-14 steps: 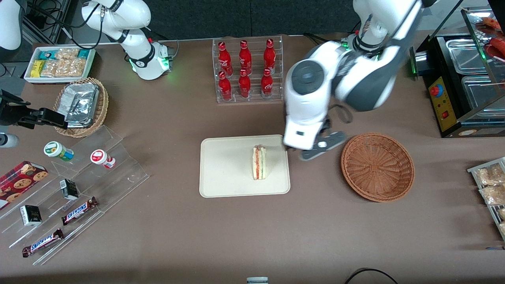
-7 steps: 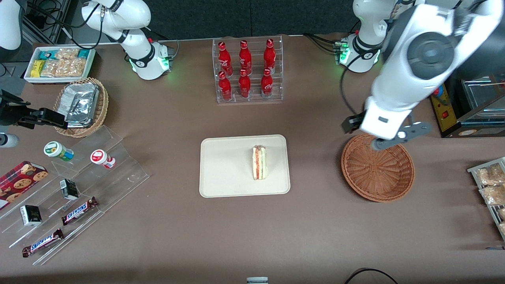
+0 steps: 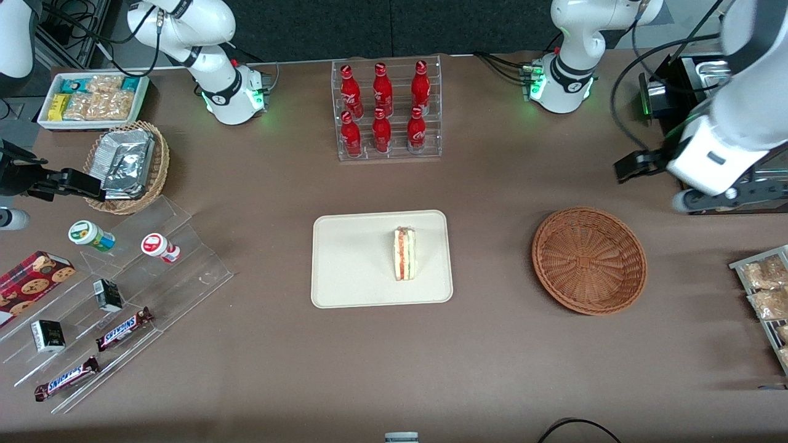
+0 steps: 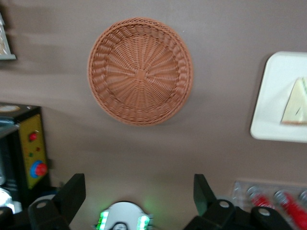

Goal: Place sandwich from basket to tray

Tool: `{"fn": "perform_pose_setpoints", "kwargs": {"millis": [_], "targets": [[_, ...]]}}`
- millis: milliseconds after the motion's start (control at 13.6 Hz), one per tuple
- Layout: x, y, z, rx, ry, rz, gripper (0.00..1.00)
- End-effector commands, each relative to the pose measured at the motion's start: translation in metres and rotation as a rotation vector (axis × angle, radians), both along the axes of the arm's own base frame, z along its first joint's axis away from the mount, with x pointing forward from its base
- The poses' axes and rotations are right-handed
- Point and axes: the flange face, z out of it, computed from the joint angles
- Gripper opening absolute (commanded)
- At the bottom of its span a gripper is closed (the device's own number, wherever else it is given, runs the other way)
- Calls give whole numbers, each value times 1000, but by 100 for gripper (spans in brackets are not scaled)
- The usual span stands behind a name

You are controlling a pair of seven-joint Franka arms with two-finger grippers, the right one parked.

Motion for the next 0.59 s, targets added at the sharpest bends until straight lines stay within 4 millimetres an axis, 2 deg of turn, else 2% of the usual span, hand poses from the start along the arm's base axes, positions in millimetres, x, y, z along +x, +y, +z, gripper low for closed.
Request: {"fn": "perform_pose_setpoints", "kwargs": {"millis": [0, 147, 367, 514], "targets": [[-14, 36, 12, -33, 2, -57, 99], [-22, 50, 16, -56, -2, -47, 99], [-41, 58, 24, -59, -20, -32, 99], [-37, 60, 25, -60, -26, -26, 99]]}}
